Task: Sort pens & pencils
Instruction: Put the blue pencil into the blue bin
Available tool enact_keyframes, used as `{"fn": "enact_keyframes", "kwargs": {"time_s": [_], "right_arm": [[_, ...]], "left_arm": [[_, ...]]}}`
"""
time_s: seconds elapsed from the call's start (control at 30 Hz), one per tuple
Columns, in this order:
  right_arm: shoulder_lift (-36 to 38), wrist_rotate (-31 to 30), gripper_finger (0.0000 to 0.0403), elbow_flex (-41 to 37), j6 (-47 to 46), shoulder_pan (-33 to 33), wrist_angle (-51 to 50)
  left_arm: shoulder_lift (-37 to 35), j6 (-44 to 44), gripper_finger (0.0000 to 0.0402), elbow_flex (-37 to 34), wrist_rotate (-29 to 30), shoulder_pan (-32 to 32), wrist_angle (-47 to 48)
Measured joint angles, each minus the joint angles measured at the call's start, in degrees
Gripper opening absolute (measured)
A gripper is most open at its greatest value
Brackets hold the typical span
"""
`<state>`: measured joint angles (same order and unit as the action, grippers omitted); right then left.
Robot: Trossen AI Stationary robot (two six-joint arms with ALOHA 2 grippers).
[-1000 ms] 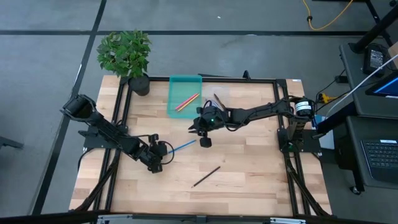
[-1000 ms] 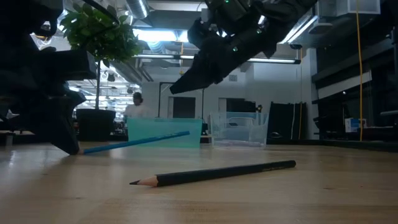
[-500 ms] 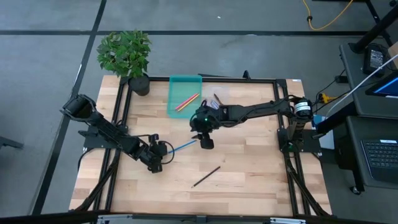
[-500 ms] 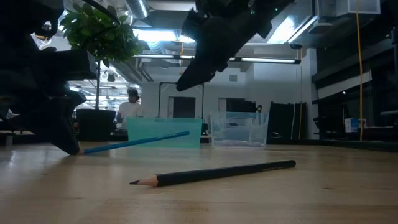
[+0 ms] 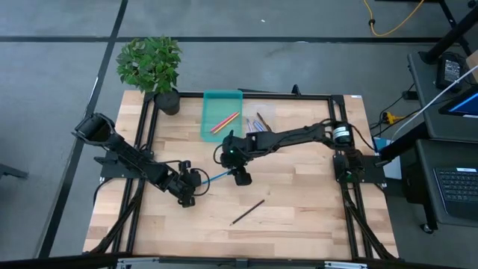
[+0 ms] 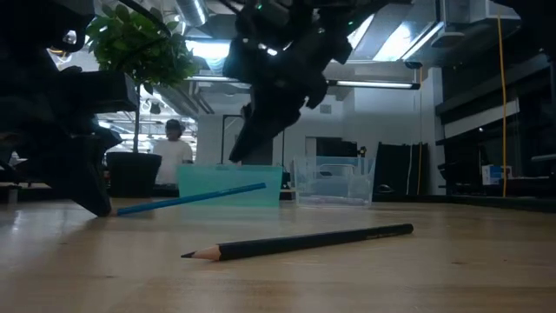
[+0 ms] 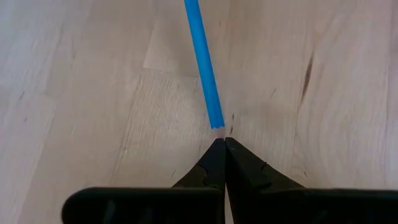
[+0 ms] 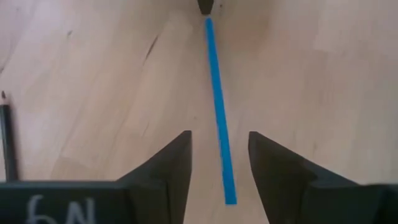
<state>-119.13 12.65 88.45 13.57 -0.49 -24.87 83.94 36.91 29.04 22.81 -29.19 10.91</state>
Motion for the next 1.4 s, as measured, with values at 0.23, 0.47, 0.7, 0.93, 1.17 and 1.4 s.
{"fn": "enact_keyframes", "kwargs": {"time_s": [0.23,0.47,0.7,0.93,1.17,1.4], "right_arm": [[-5.3,1.0,0.0153,5.1,0.6,0.0,-4.3],[-7.9,1.1,0.0153,6.0,1.9,0.0,-4.8],[-9.3,1.1,0.015,6.0,2.2,-0.1,-5.9],[-9.3,0.8,0.0084,6.0,3.4,-0.1,-4.9],[-9.3,-1.8,0.0022,6.0,3.7,-0.1,-5.0],[-9.3,-1.9,0.0022,6.0,3.8,-0.5,-5.3]], "left_arm": [[0.0,0.0,0.0,0.0,0.0,0.0,0.4],[0.0,0.0,0.0,0.0,0.0,0.0,0.5],[0.0,0.0,0.0,0.0,0.0,0.0,0.5],[0.0,0.0,0.0,0.0,0.0,0.0,0.4],[0.1,0.0,0.0,-0.1,0.6,0.0,0.2],[-0.9,-2.9,0.0,-0.2,2.8,-0.4,-0.1]]}}
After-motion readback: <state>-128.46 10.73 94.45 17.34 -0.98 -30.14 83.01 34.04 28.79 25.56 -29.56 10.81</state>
